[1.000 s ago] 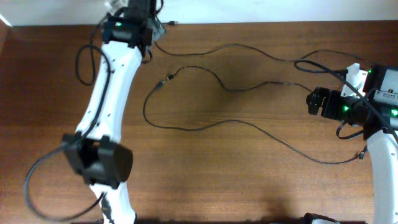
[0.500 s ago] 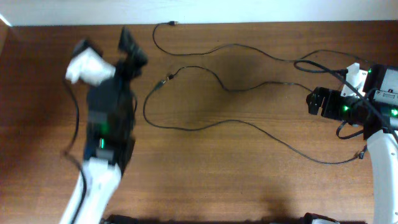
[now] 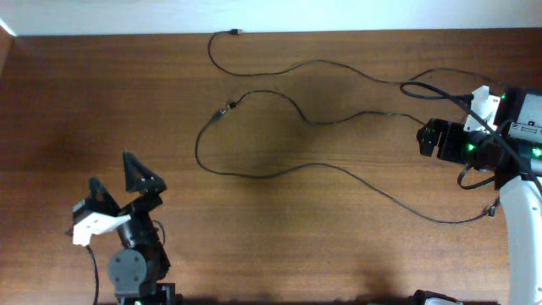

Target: Untangle cables

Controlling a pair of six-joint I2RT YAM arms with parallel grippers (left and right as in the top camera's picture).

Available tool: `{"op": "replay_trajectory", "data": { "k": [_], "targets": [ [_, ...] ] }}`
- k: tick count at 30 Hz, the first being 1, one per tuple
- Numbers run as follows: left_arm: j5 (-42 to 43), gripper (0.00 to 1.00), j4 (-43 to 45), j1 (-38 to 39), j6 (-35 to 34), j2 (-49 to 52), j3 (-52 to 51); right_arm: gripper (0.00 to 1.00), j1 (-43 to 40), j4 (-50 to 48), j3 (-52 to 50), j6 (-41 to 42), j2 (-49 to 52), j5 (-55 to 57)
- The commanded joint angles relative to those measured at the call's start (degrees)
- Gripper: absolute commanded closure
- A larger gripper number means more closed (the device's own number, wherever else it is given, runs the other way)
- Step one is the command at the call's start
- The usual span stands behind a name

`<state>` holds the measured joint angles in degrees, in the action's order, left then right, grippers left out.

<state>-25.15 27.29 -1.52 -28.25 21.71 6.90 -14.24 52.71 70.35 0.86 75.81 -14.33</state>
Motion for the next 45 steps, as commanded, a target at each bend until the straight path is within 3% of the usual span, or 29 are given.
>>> {"op": "replay_trajectory", "data": {
  "k": [1,13,17,21,25,42,45],
  "targets": [
    [-1.36,0.01,0.13,-0.90,0.94,-4.59,-5.79,0.01,0.31,0.04,0.96,-0.46,-0.04,-0.07],
    [-5.84,0.01,-24.33,-0.90,0.96,-21.49,-6.38,0.01,0.31,0.04,0.96,-0.46,-0.04,-0.07],
    [-6.62,0.01,-30.60,-0.94,1.31,-21.46,-6.40,0.01,0.31,0.04,0.96,-0.46,-0.04,-0.07],
    [-5.14,0.01,-30.42,-0.87,9.01,-21.44,-6.38,0.01,0.31,0.04,0.96,-0.46,-0.07,-0.07],
    [2.78,0.01,-30.64,-0.87,21.75,-21.44,-6.32,0.01,0.31,0.04,0.96,-0.46,-0.04,-0.07],
    [8.20,0.01,-30.97,0.33,22.64,-21.44,-6.29,0.01,0.31,0.04,0.96,-0.46,-0.04,-0.07],
    [19.54,0.01,-31.89,-0.33,31.47,-21.44,-6.32,0.01,0.31,0.04,0.96,-0.46,-0.07,-0.07]
  ]
}}
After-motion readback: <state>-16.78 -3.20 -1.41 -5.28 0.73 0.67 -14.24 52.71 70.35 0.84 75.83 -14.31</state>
